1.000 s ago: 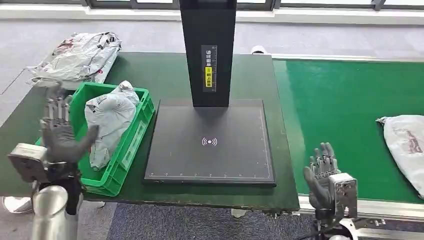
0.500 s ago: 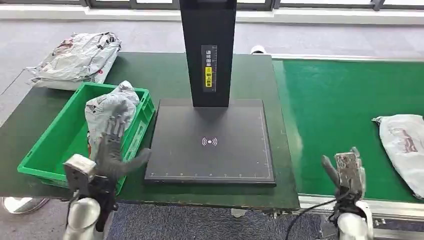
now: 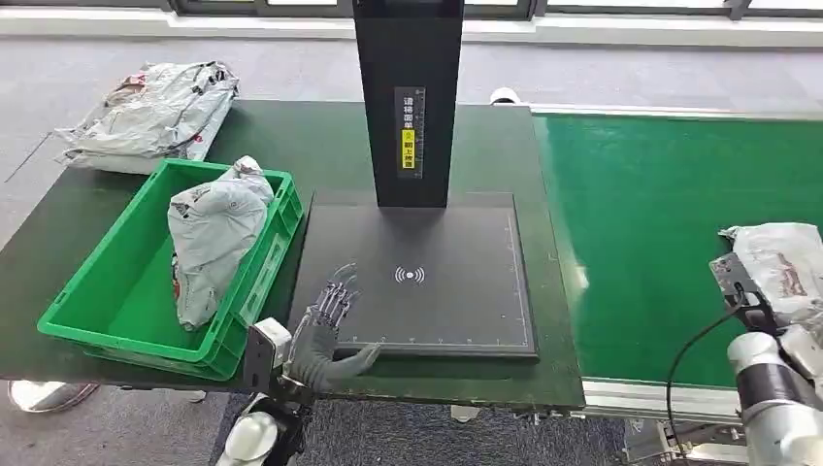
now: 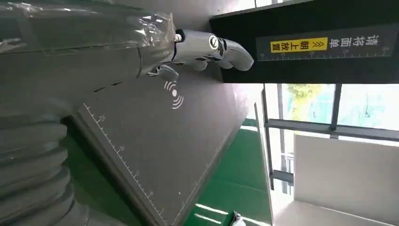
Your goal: Moved the parcel from conveyor to table for the left to box.
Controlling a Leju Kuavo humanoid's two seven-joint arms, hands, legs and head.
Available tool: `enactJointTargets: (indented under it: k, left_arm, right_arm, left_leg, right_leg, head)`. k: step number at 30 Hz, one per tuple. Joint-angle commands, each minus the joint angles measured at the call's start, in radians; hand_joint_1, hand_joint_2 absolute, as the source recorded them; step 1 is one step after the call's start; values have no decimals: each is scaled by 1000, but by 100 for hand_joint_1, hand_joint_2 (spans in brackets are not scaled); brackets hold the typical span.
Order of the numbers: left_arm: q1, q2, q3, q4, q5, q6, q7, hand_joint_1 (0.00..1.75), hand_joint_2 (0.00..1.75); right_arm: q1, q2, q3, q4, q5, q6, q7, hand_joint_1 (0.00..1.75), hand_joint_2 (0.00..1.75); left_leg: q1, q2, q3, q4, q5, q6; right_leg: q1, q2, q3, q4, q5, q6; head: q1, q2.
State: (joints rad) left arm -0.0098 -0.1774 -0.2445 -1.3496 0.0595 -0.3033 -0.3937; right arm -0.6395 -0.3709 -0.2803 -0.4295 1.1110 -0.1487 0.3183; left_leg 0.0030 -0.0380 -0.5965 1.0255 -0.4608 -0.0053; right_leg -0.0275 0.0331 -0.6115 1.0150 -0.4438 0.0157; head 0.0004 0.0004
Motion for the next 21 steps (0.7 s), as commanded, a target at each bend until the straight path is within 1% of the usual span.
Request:
enactJointTargets:
  k: [1, 2, 3, 4, 5, 6, 7, 9, 12, 14, 15, 17, 18, 19, 21]
  left_arm:
    - [14, 9, 39, 29, 6, 5, -1, 0, 175]
    - [20, 9, 38, 25, 2, 7, 3, 0, 175]
    - [24, 8, 39, 22, 0, 8, 4, 0, 175]
    - [26, 7, 38, 22, -1, 8, 4, 0, 175]
    - [26, 7, 38, 22, -1, 8, 4, 0, 175]
    - [24, 10, 37, 29, -1, 10, 4, 0, 175]
    - [21, 13, 37, 35, -2, 10, 2, 0, 175]
    - [17, 19, 40, 42, 0, 8, -1, 0, 175]
    - [17, 20, 41, 42, 1, 8, -2, 0, 175]
    - [17, 19, 41, 43, 1, 8, -2, 0, 175]
    - [17, 19, 41, 43, 1, 8, -2, 0, 175]
    - [17, 19, 41, 42, 1, 8, -2, 0, 175]
    - [19, 20, 41, 43, 2, 7, -3, 0, 175]
    - [20, 22, 42, 43, 3, 8, -4, 0, 175]
    - [32, 25, 46, 34, 6, 10, -9, 0, 175]
  right_arm:
    - [-119, -33, 180, 192, 127, 60, 110, 0, 175]
    - [-115, -37, 187, 197, 141, 77, 127, 0, 175]
    - [-107, -43, 185, 200, 149, 110, 141, 0, 175]
    - [-98, -47, 182, 198, 149, 106, 139, 0, 175]
    - [-95, -48, 180, 198, 149, 104, 137, 0, 175]
    - [-85, -58, 178, 207, 166, 167, 151, 0, 175]
    - [-76, -65, 174, 208, 169, 198, 159, 0, 175]
    - [-57, -72, 166, 211, 174, 242, 158, 0, 175]
    - [-49, -74, 165, 213, 174, 240, 158, 0, 175]
    - [-52, -72, 165, 211, 174, 239, 158, 0, 175]
    - [-52, -72, 165, 211, 174, 239, 158, 0, 175]
    - [-54, -71, 165, 210, 174, 240, 158, 0, 175]
    - [-53, -71, 164, 212, 180, 267, 154, 0, 175]
    - [-50, -70, 165, 210, 185, 277, 148, 0, 175]
    - [-44, -60, 150, 205, 181, 260, 137, 0, 175]
  left_leg:
    - [0, 5, 2, -1, 0, 0]
    - [1, 9, 4, -2, -1, 0]
    - [1, 5, 3, -2, 0, 0]
    - [1, 8, 4, -3, -1, 0]
    - [1, 4, 3, -1, 0, 0]
    - [1, 3, 3, -2, 0, 0]
    - [1, 1, 2, -1, 0, 0]
    - [2, 1, 4, -2, 0, 0]
    - [1, 0, 2, -1, 0, 0]
    - [1, 2, 4, -3, 0, 0]
    - [1, 2, 2, -1, -1, 0]
    - [1, 3, 3, -2, 0, 0]
    - [1, 4, 4, -3, -1, 0]
    - [1, 3, 3, -2, 0, 0]
    - [1, 2, 2, -1, 0, 0]
  right_leg:
    - [1, 0, 2, -1, 0, -2]
    - [2, 3, 3, -3, 1, -2]
    - [1, 1, 2, -2, 0, -2]
    - [2, 1, 3, -3, 1, -3]
    - [1, 0, 2, -2, 0, -2]
    - [2, -3, 4, -3, 0, -2]
    - [1, -3, 2, -1, -1, -1]
    - [2, -5, 5, -3, -1, -2]
    - [1, -4, 3, -2, -1, -1]
    - [2, -4, 5, -4, -1, -2]
    - [1, -2, 2, -1, -1, -1]
    - [1, -2, 3, -2, -1, -1]
    - [2, -2, 4, -3, 0, -2]
    - [1, -2, 3, -2, -1, -1]
    - [1, -2, 2, -1, -1, -1]
  head:
    - [0, 0]
    - [0, 0]
    - [0, 0]
    - [0, 0]
    - [0, 0]
    - [0, 0]
    - [0, 0]
    - [0, 0]
    - [0, 0]
    - [0, 0]
    - [0, 0]
    - [0, 0]
    - [0, 0]
    - [0, 0]
    - [0, 0]
